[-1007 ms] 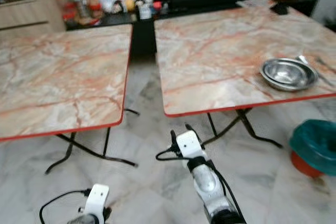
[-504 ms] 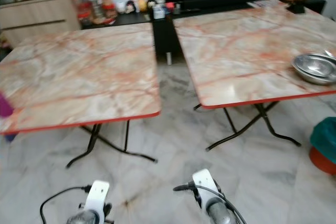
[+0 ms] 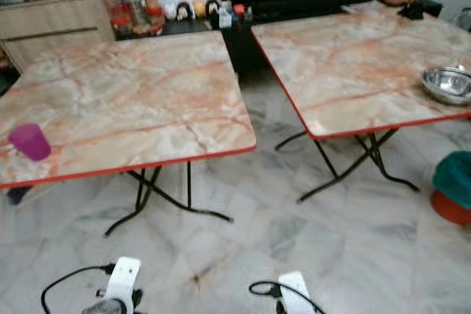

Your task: Setting the table

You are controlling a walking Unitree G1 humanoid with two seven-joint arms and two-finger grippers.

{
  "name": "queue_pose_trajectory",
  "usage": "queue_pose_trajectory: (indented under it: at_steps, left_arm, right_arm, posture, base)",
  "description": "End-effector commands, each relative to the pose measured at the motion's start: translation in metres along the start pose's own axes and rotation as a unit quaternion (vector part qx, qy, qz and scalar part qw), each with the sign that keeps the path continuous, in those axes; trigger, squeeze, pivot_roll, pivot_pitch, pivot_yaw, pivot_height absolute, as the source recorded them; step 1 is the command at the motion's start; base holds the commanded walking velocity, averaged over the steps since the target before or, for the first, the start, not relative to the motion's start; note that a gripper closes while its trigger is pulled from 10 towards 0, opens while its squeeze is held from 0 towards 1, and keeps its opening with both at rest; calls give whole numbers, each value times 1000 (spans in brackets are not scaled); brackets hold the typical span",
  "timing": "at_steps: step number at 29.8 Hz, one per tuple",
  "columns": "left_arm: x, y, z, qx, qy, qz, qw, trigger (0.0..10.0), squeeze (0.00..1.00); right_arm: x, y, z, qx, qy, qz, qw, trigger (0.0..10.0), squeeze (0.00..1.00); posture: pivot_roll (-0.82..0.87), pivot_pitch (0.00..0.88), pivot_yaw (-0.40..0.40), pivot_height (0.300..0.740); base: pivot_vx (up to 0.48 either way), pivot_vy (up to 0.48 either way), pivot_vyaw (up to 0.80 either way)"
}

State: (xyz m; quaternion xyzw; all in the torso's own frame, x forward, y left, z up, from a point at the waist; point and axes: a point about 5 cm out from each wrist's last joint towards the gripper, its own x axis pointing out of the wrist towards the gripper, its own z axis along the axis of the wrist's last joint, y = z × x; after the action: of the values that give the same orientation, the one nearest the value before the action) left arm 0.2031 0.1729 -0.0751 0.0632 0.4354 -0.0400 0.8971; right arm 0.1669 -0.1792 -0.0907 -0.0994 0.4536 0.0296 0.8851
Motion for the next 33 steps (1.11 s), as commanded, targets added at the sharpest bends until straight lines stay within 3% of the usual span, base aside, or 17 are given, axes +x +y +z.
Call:
queue_pose_trajectory:
  at_steps: [1,19,33]
  left_arm:
    - [0,0,-1,0,3,2,1000,10000,0]
    - [0,3,-1,2,3,5,1000,10000,0]
    - [0,3,1,-4,-8,9,1000,10000,0]
  right_arm:
    - [1,-3,6,9,-6,-5,1000,10000,0]
    - [1,5,6,18,-7,3,1000,10000,0]
    - [2,8,9,27,-10,4,1000,10000,0]
  posture:
    - [-68,0,107,740]
    - [-52,0,112,740]
    - [-43,0,112,740]
  base:
    - [0,349,0]
    - [0,340,0]
    - [0,0,0]
